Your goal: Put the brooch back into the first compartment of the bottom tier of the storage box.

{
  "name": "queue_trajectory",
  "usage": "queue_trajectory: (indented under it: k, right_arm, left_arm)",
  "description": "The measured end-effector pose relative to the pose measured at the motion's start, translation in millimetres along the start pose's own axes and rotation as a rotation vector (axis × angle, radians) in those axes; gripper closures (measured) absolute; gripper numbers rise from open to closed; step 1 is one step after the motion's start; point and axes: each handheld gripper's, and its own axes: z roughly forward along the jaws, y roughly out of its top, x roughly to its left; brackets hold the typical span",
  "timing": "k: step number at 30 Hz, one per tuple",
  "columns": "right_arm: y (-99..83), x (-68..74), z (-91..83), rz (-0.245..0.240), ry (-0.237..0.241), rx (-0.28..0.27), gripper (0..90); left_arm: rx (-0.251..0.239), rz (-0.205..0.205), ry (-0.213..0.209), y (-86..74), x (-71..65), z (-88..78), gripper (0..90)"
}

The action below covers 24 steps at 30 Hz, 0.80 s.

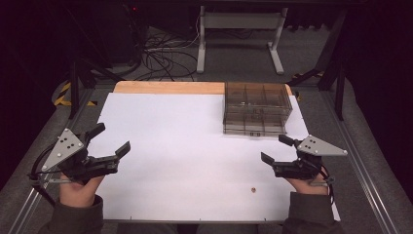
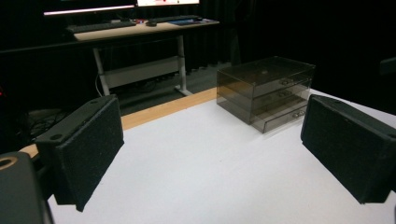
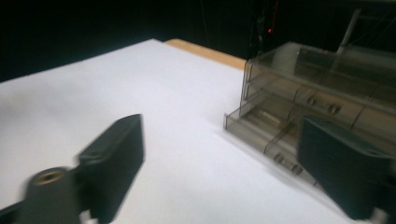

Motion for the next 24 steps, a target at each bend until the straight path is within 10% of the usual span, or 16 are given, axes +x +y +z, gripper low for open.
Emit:
queue_trajectory:
  k: [24]
  right_arm:
    - [-40.4,8.8,13.9,-0.054,0.083,0.245,44.0]
  left_arm:
    - [-0.007,0.005,-0.016,1.3,-5.1,-5.5,6.6]
